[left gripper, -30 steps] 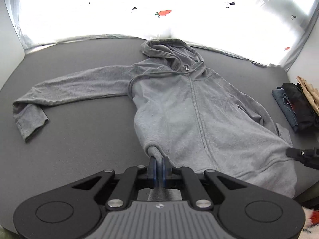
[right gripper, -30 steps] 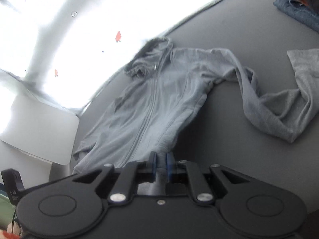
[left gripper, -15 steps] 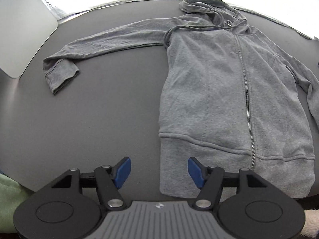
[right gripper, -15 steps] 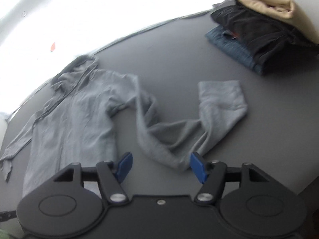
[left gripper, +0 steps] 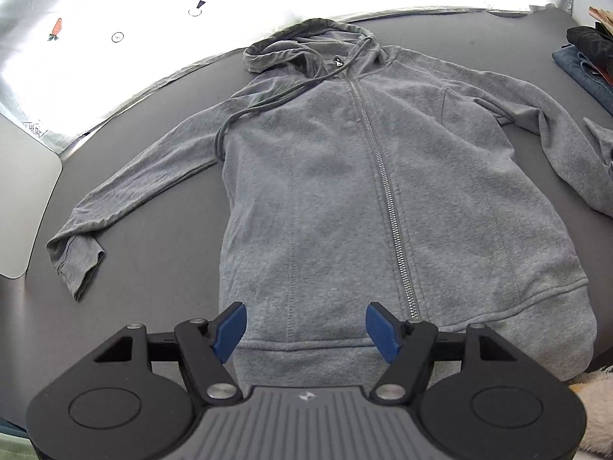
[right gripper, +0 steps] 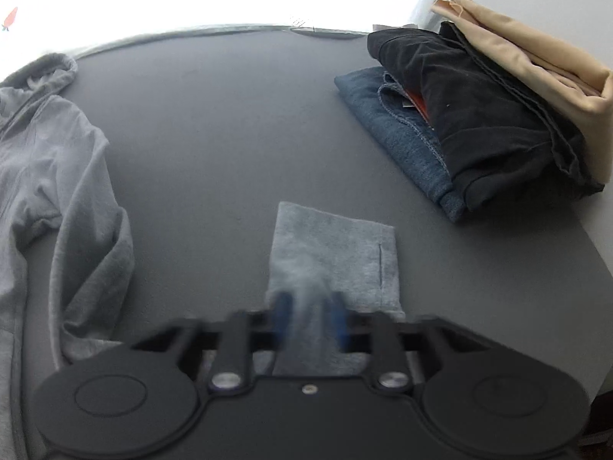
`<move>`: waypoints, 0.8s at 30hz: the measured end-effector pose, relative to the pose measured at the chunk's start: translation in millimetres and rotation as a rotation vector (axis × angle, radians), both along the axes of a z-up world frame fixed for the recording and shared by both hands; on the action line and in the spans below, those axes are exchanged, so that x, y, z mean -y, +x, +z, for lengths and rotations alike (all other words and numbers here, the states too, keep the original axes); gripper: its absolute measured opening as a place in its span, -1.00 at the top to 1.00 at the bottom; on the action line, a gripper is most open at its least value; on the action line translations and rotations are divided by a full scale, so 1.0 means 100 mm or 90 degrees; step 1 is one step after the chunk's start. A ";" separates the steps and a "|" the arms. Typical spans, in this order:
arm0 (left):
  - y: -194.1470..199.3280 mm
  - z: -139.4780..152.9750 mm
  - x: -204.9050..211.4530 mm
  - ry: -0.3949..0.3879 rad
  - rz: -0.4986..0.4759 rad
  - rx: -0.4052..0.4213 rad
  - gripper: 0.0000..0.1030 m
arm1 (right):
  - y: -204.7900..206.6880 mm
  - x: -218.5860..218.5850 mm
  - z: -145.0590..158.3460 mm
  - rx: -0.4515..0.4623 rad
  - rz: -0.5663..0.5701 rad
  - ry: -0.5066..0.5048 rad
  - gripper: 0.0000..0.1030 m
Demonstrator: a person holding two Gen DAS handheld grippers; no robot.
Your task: Fold clothes
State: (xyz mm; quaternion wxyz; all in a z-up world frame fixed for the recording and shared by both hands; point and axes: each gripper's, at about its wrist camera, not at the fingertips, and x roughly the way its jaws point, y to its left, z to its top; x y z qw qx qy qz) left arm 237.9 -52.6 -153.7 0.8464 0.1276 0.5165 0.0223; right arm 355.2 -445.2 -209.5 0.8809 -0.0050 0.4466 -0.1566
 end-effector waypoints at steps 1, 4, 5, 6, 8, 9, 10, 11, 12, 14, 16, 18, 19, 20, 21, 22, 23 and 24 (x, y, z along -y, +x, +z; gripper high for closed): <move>0.02 0.00 0.01 0.002 0.002 -0.001 -0.36 | -0.03 0.04 0.07 0.019 -0.012 0.006 0.95; 0.06 -0.02 0.03 0.009 0.008 -0.004 -0.36 | -0.15 0.19 0.42 0.085 -0.054 0.005 0.97; 0.07 -0.03 0.03 0.012 0.010 -0.006 -0.36 | -0.20 0.26 0.59 0.105 -0.075 -0.010 0.97; 0.08 -0.04 0.04 0.012 0.012 -0.008 -0.36 | -0.23 0.32 0.72 0.112 -0.095 -0.035 0.97; 0.11 -0.06 0.04 0.013 0.014 -0.014 -0.37 | -0.29 0.45 0.97 0.125 -0.135 -0.083 0.96; 0.13 -0.07 0.05 0.013 0.014 -0.018 -0.37 | -0.29 0.54 1.03 0.115 -0.159 -0.100 0.96; 0.15 -0.08 0.05 0.015 0.014 -0.021 -0.37 | -0.29 0.62 1.10 0.106 -0.182 -0.114 0.96; 0.17 -0.09 0.06 0.016 0.012 -0.023 -0.37 | -0.29 0.74 1.15 0.096 -0.206 -0.110 0.95; 0.18 -0.09 0.06 0.016 0.010 -0.023 -0.37 | -0.30 0.84 1.18 0.086 -0.230 -0.097 0.94; 0.21 -0.09 0.08 0.018 0.006 -0.022 -0.39 | -0.31 1.02 1.18 0.062 -0.273 -0.074 0.91; 0.23 -0.10 0.09 0.021 0.002 -0.022 -0.41 | -0.30 1.18 1.06 0.048 -0.302 -0.051 0.71; 0.25 -0.10 0.10 0.025 -0.001 -0.023 -0.41 | -0.31 1.27 0.93 0.061 -0.299 -0.015 0.19; 0.26 -0.11 0.11 0.028 -0.002 -0.024 -0.41 | -0.32 1.31 0.87 0.068 -0.297 0.003 0.13; 0.27 -0.11 0.11 0.030 -0.003 -0.024 -0.41 | -0.36 1.33 0.84 0.085 -0.291 0.022 0.13; 0.27 -0.11 0.11 0.033 -0.003 -0.024 -0.41 | -0.40 1.35 0.81 0.101 -0.286 0.041 0.13; 0.27 -0.10 0.12 0.035 -0.003 -0.023 -0.42 | -0.46 1.37 0.78 0.116 -0.289 0.064 0.12; 0.28 -0.11 0.12 0.037 -0.003 -0.024 -0.42 | -0.54 1.38 0.76 0.125 -0.296 0.082 0.12; 0.28 -0.11 0.12 0.039 -0.002 -0.026 -0.42 | -0.58 1.41 0.72 0.130 -0.304 0.094 0.12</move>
